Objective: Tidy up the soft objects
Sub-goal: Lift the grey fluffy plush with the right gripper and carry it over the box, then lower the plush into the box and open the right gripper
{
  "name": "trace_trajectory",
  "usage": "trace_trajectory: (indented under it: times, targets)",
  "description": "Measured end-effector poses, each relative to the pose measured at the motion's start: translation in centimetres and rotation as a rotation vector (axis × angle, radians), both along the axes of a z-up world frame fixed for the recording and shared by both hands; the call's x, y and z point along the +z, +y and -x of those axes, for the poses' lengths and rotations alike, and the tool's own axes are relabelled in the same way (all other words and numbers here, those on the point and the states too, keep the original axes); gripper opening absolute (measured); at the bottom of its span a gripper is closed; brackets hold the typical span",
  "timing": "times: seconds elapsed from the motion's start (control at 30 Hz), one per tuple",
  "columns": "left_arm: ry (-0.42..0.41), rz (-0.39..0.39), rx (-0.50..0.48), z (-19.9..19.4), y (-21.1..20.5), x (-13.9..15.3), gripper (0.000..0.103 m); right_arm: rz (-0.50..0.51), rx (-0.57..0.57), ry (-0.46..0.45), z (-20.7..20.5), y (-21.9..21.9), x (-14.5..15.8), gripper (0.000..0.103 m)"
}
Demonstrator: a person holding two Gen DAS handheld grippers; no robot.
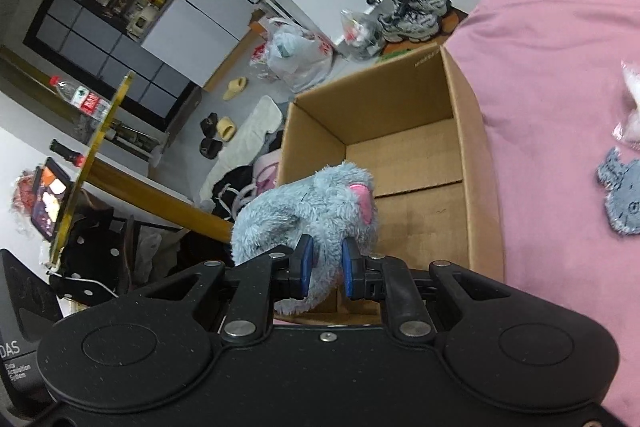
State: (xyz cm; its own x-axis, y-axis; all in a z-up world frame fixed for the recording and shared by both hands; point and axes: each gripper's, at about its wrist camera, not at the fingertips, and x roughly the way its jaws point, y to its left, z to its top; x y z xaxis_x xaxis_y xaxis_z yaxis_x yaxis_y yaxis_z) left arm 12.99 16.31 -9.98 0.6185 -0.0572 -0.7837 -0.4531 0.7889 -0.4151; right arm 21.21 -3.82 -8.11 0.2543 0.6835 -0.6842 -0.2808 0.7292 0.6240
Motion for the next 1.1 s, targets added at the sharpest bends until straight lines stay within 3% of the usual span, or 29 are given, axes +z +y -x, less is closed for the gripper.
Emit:
trace_trajectory:
  times: [0.3, 0.47, 0.57, 0.67, 0.73, 0.87, 0.93, 1.1]
  targets:
    - [0.053, 0.005, -0.021, -0.7, 0.4, -0.4, 0.028, 0.070, 0.010, 0.049, 0.1, 0.3, -0.1, 0.019]
    - [0.057, 0.000, -0.019, -0.7, 0.5, 0.0, 0.040, 0.097, 0.022, 0.079, 0.5, 1.0, -0.4, 0.021]
    - [0.056, -0.015, -0.012, -0.5, 0.5, 0.5, 0.040, 0.099, 0.031, 0.070, 0.9, 0.8, 0.2, 0.023]
    - [0.051, -0.034, 0.002, -0.2, 0.5, 1.5, 0.048, 0.092, 0.023, 0.058, 0.8, 0.1, 1.1, 0.033]
    - [0.038, -0.051, 0.010, 0.0, 0.4, 2.4, 0.053, 0.093, 0.010, 0.042, 0.9, -0.5, 2.0, 0.049]
    - [0.011, -0.116, 0.026, 0.3, -0.2, 4.3, 0.073, 0.111, -0.005, -0.039, 1.0, -1.8, 4.5, 0.065]
    - [-0.016, -0.162, 0.044, 0.5, -0.7, 5.3, 0.075, 0.126, -0.007, -0.079, 1.2, -2.5, 5.6, 0.075]
    - [-0.047, -0.232, 0.048, 0.6, -2.4, 7.2, 0.077, 0.168, 0.020, -0.172, 1.4, -4.2, 7.8, 0.088]
